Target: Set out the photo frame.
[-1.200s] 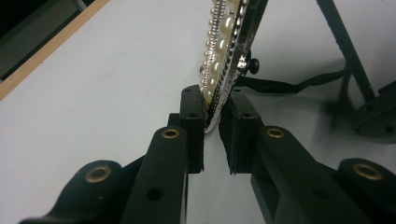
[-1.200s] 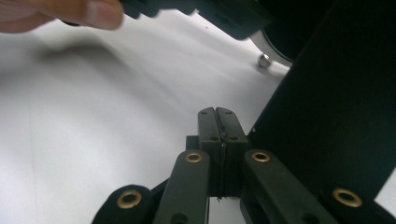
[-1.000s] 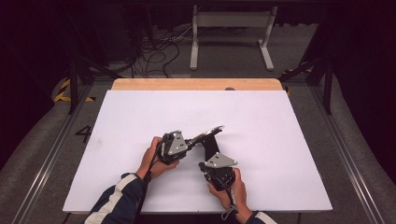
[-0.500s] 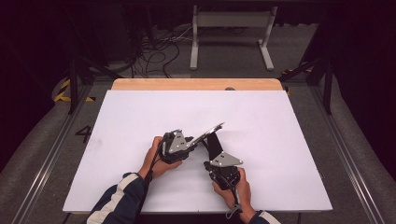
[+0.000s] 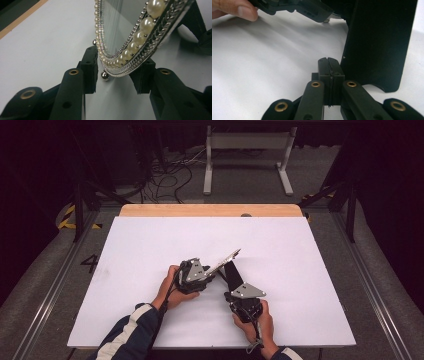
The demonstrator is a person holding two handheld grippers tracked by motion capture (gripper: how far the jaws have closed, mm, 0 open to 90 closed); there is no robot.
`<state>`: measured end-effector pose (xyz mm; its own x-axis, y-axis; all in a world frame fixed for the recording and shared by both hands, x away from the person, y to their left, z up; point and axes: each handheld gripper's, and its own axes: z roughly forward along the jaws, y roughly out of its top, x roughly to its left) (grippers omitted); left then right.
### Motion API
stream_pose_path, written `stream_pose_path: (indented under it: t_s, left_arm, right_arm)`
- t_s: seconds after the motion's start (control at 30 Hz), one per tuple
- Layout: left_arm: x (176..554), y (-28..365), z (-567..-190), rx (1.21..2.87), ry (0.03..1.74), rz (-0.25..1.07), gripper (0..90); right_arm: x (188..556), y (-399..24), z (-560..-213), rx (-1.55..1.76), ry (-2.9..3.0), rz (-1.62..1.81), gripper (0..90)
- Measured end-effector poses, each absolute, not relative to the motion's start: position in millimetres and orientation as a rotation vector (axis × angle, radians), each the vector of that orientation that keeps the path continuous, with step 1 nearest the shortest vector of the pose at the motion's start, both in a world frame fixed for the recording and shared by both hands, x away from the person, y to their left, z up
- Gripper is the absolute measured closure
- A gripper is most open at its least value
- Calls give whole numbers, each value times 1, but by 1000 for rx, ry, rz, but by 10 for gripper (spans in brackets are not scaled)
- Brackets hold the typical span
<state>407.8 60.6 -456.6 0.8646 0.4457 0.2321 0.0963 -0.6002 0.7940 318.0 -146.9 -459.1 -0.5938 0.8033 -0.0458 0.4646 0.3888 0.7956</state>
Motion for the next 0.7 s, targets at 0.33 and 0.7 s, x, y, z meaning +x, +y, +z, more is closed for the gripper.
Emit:
stream_pose_path:
  t_s: [0.33, 0.7]
  left_arm:
    - [409, 61, -456, 2173, 389, 507, 598]
    - [403, 64, -450, 2157, 360, 484, 603]
  right_arm:
    - [321, -156, -459, 1116, 2220, 1067, 900]
    - [326, -165, -458, 1141, 2210, 1068, 900]
